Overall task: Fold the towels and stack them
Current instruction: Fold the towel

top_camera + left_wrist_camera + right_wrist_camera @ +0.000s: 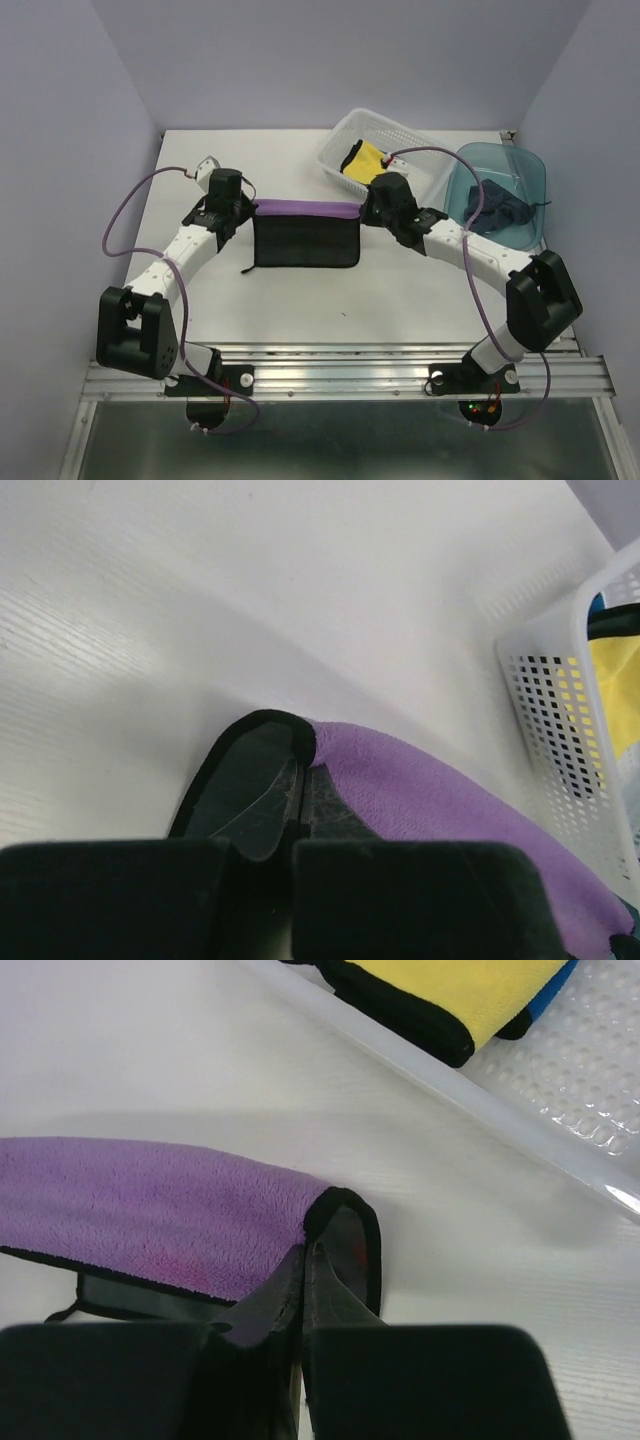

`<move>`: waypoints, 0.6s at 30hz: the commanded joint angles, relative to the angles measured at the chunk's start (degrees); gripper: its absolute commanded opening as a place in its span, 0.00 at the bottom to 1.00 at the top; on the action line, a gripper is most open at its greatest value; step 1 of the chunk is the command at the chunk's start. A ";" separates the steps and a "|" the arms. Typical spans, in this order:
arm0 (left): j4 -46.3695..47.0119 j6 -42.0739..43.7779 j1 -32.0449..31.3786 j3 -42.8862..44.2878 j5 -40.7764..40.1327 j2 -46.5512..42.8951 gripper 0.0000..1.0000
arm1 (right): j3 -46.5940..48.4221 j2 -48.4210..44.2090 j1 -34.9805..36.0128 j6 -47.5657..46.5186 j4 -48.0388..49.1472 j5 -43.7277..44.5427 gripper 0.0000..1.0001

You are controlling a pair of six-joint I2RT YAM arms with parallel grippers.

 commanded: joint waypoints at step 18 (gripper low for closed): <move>2.96 3.39 1.87 -6.79 6.59 5.38 0.00 | -1.54 4.23 -0.59 1.91 -0.53 -6.10 0.01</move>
